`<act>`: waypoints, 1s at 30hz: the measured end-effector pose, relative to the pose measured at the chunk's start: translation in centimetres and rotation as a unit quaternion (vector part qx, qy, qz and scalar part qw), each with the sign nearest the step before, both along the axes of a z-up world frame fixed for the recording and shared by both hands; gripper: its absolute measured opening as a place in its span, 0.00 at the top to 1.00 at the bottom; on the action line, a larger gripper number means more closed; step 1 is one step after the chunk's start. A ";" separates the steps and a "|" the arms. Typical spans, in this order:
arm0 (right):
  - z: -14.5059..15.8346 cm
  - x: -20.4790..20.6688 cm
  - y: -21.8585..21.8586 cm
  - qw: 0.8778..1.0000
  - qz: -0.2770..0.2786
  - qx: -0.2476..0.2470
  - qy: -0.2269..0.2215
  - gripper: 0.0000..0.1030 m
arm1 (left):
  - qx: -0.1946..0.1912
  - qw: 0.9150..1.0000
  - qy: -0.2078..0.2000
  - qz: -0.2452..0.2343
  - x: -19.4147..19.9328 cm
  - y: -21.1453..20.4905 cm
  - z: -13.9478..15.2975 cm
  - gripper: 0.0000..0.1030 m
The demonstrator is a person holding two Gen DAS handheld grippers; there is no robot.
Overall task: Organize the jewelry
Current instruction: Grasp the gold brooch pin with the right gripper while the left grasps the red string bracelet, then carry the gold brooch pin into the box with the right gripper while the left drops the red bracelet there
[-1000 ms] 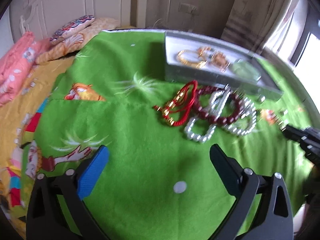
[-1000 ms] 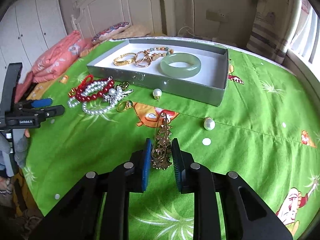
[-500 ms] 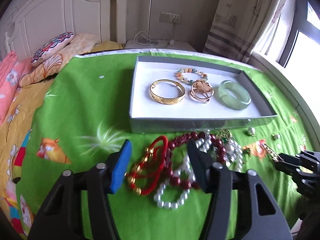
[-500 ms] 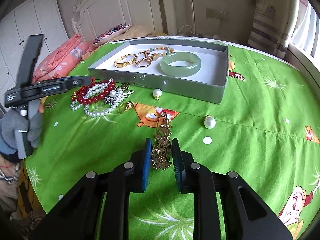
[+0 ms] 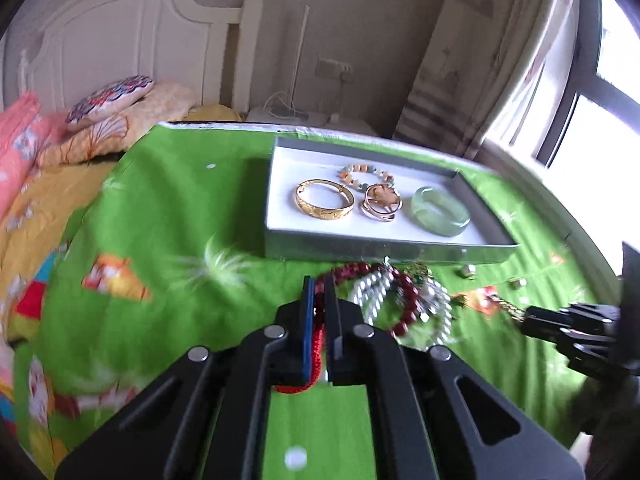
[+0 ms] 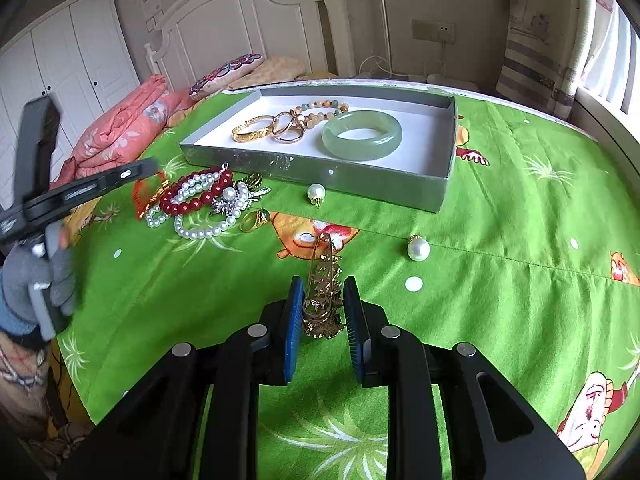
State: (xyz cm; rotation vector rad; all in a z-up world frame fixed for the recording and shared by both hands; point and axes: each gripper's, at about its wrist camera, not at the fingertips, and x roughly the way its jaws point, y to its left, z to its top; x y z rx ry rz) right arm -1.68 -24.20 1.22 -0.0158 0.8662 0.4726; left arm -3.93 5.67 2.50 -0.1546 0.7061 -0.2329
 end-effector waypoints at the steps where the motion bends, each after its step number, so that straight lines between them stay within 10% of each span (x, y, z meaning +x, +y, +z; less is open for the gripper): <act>1: 0.1 -0.1 -0.1 1.000 0.000 0.003 -0.001 0.79 | -0.007 1.000 -0.002 0.001 -0.7 0.4 0.1 0.96; 30: 1.3 -1.0 -1.4 0.997 0.014 0.064 -0.028 0.79 | 0.052 0.997 -0.028 -0.048 -5.8 -4.6 2.4 0.96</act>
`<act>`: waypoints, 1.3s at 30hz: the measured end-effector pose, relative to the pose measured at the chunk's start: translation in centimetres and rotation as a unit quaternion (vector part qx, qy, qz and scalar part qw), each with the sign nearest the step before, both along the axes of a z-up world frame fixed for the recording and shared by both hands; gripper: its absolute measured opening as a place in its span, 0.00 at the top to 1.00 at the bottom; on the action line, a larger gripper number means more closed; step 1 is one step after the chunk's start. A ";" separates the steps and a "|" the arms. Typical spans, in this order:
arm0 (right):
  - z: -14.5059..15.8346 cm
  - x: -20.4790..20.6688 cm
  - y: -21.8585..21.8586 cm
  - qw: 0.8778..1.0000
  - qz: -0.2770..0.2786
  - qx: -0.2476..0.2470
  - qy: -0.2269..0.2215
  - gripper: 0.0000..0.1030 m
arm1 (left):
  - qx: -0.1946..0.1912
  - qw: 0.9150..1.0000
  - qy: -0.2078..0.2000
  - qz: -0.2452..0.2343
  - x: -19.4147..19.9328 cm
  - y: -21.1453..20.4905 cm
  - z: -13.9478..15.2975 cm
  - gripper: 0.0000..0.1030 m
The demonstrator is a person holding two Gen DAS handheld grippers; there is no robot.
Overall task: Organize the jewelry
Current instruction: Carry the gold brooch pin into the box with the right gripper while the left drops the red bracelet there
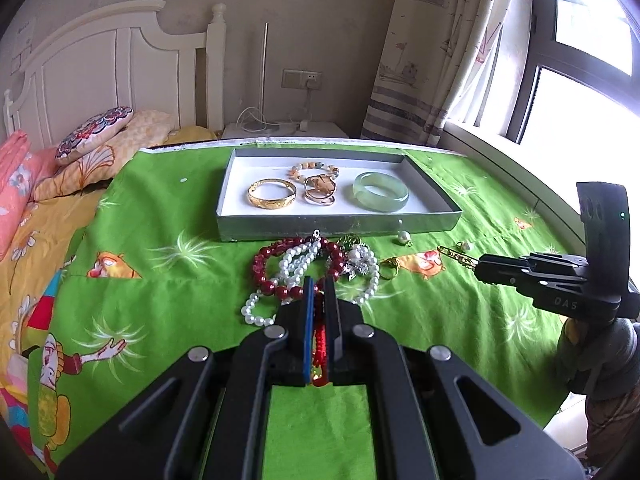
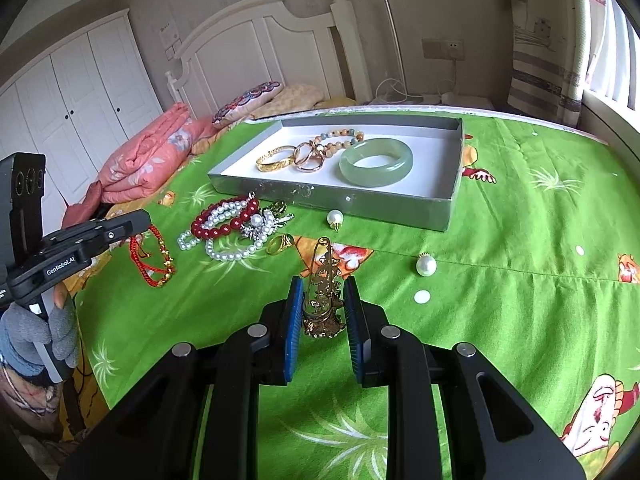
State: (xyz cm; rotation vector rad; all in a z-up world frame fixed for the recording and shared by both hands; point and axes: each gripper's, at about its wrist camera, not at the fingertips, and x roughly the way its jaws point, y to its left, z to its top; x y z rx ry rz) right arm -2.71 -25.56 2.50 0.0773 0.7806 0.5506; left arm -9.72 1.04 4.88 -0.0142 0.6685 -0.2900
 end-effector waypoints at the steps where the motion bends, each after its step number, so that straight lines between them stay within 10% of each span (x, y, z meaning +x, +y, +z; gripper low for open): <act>1: 0.1 -0.1 -0.1 1.000 0.000 0.001 -0.002 0.79 | 0.001 1.000 -0.001 0.000 0.1 0.0 0.1 0.96; 39: 2.0 12.2 -0.7 0.997 -0.080 -0.010 0.000 0.79 | -0.122 0.986 0.061 -0.098 16.2 -4.9 3.0 0.96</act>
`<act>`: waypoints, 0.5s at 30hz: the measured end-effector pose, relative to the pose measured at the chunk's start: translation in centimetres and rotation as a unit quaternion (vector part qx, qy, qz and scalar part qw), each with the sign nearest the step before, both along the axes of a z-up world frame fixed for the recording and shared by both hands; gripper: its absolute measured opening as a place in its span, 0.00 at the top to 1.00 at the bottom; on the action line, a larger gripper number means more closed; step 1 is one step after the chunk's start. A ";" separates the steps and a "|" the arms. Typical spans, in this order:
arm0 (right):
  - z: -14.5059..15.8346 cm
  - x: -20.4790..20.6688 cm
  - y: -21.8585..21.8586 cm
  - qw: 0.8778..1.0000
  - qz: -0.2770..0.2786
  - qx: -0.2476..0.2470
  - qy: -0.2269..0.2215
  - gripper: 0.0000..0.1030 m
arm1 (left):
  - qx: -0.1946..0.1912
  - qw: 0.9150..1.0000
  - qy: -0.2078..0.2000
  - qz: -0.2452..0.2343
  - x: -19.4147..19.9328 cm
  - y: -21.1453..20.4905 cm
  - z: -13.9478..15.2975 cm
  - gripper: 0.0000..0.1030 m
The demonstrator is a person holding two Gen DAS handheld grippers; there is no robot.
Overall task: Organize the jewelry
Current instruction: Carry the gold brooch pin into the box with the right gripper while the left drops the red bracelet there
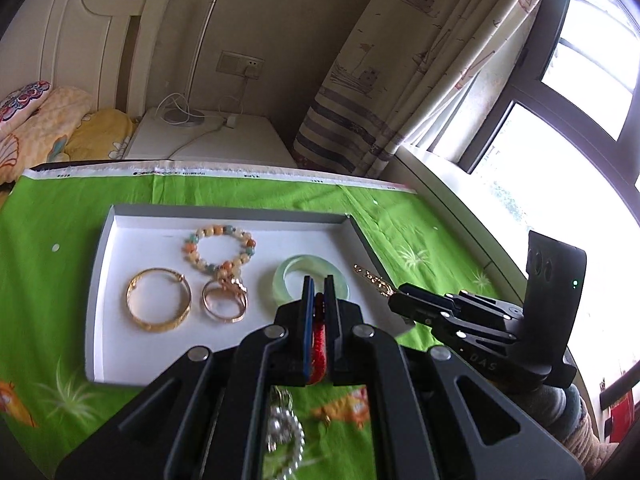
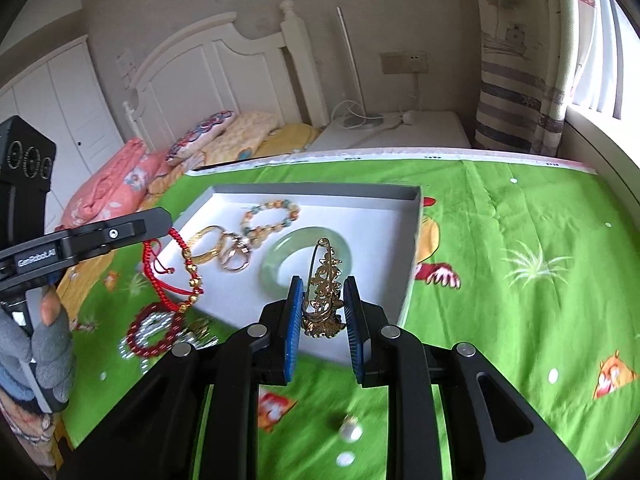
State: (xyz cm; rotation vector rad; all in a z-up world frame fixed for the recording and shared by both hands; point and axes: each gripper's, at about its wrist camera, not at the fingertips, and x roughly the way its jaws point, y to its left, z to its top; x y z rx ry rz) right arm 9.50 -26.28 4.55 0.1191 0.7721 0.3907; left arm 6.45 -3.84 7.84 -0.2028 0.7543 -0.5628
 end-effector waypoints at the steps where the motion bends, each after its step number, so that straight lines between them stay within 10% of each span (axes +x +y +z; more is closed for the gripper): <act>1: -0.1 0.4 0.0 1.000 -0.002 0.000 0.003 0.79 | 0.000 1.000 0.002 0.002 0.4 0.0 -0.1 0.96; 15: -1.8 5.6 0.3 0.999 -0.020 -0.028 0.030 0.78 | 0.014 0.999 0.029 0.029 3.8 -0.6 -3.2 0.96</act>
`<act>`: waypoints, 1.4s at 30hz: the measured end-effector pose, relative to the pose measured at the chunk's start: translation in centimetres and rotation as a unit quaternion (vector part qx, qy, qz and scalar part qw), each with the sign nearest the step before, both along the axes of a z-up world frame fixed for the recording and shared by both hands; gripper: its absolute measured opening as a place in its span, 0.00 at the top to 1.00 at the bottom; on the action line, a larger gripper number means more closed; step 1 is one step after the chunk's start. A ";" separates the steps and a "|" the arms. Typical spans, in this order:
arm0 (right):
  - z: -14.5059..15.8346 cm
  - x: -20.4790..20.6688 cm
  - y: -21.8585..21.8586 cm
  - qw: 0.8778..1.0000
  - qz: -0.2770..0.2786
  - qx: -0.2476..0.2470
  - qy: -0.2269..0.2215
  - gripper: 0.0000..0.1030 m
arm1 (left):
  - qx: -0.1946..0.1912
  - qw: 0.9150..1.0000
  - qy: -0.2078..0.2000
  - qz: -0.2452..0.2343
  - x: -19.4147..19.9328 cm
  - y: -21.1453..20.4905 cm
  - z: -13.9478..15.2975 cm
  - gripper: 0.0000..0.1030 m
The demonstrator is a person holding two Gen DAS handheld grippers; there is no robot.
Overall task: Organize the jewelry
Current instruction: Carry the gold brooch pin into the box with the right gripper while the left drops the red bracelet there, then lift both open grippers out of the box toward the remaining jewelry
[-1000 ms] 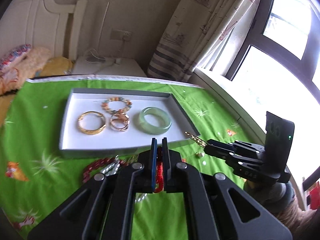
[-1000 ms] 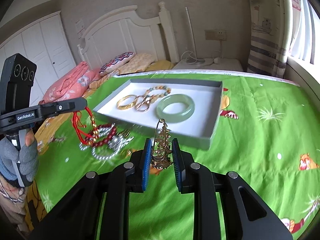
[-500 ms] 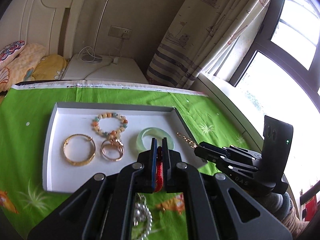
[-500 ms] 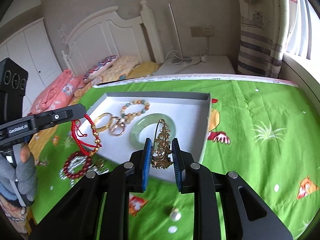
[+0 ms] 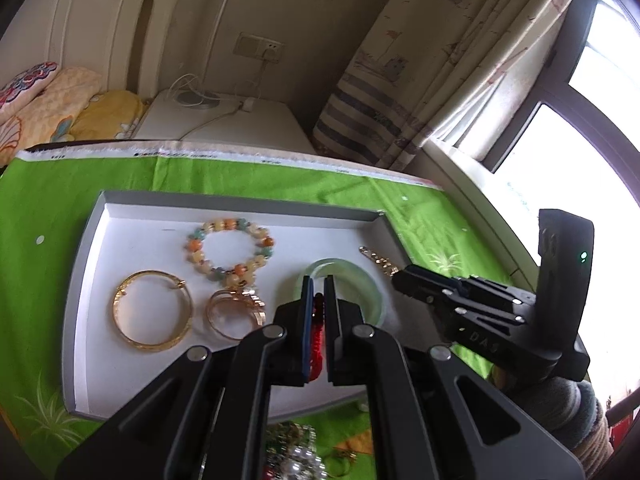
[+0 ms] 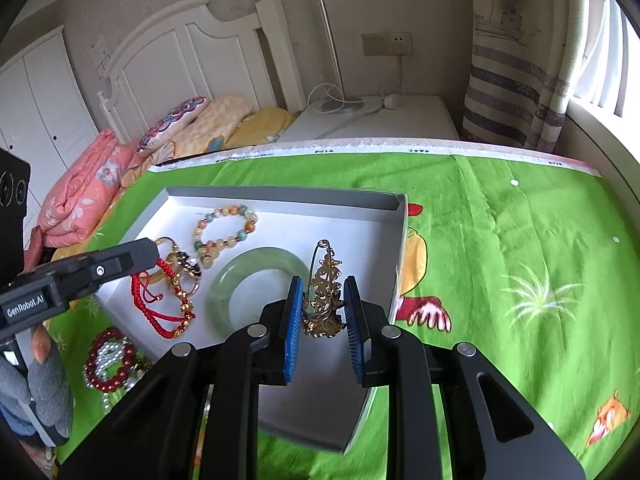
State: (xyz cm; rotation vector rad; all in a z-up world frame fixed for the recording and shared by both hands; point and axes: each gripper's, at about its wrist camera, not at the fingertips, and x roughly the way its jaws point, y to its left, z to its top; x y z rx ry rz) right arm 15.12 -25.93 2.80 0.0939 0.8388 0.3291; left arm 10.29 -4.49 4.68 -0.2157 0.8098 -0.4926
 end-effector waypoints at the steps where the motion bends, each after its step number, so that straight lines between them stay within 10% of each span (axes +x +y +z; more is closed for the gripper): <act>1: -0.1 0.1 -0.1 1.000 -0.001 0.003 0.002 0.76 | 0.002 1.000 0.000 0.005 0.1 0.2 -0.2 0.91; 5: 0.0 -0.6 -0.9 0.999 0.003 0.042 0.003 0.46 | -0.006 1.000 0.006 0.025 -0.1 1.8 -0.7 0.58; 10: 1.1 -3.4 -1.5 0.998 0.013 0.053 -0.012 0.46 | -0.006 0.998 0.001 0.055 -1.2 4.1 -0.5 0.54; 22: 0.9 -11.3 -0.4 0.997 0.058 0.041 -0.008 0.45 | 0.101 0.983 -0.038 0.149 -10.0 6.7 0.1 0.11; 32: -0.5 -14.7 2.6 0.997 0.083 0.008 -0.009 0.42 | 0.154 0.977 -0.029 0.146 -15.3 7.5 -2.5 0.06; 42: -0.7 -15.0 3.3 0.996 0.086 0.010 -0.009 0.42 | 0.065 0.986 -0.003 0.155 -16.5 10.9 -3.5 0.03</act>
